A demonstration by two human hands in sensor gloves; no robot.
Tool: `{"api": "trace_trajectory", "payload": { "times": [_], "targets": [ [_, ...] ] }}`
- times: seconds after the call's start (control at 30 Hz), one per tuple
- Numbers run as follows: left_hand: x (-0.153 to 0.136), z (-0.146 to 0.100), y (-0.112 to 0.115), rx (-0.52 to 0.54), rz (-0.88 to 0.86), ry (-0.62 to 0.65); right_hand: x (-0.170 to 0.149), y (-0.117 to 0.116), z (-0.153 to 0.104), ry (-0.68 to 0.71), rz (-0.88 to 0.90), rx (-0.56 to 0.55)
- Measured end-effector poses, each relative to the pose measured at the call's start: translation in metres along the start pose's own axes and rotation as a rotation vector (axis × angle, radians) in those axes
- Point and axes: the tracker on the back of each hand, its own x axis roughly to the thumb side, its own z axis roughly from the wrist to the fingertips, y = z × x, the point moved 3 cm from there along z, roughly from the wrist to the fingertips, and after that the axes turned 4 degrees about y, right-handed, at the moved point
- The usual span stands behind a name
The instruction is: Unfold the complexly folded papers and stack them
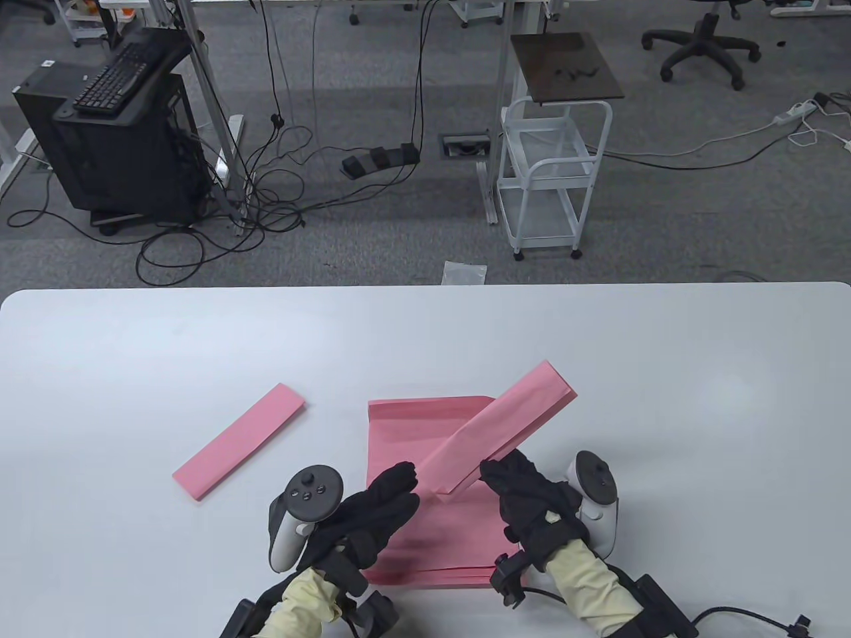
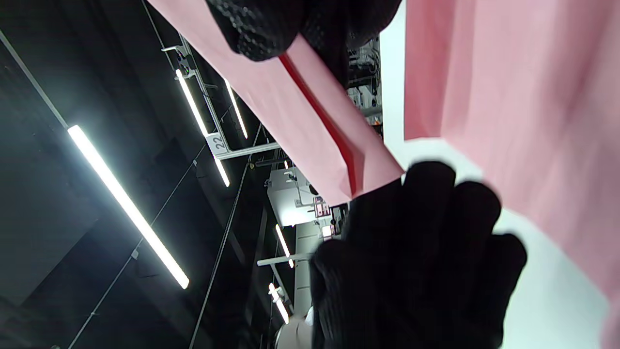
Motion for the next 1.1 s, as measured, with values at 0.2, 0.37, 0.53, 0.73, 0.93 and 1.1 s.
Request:
{"api": "trace_trajectory", "payload": {
  "times": [0.2, 0.37, 0.53, 0.73, 0.93, 1.1],
  "targets": [
    [-0.002, -0.005, -0.005, 0.198, -0.054, 0.021, -0.009, -0.013, -0.001, 0.012, -0.026, 0.072],
    [-0.002, -0.016, -0.036, 0.296, -0.061, 0.029, 0.018, 0.014, -0.001, 0.122, -0.019, 0.001],
    [-0.007, -0.020, -0.062, 0.267, 0.038, -0.006, 0.048, 0.040, -0.003, 0.220, -0.396, -0.058],
    [-0.009, -0.015, -0.060, 0.128, 0.061, -0.023, 0.060, 0.040, -0.001, 0.257, -0.830, 0.016],
    [-0.015, -0.012, -0.056, 0.080, 0.107, -0.054, 0.058, 0.044, 0.000, 0.308, -0.808, -0.041],
    [-0.018, -0.010, -0.054, 0.061, 0.078, -0.052, 0.050, 0.058, 0.001, 0.281, -0.630, -0.143]
  ]
}}
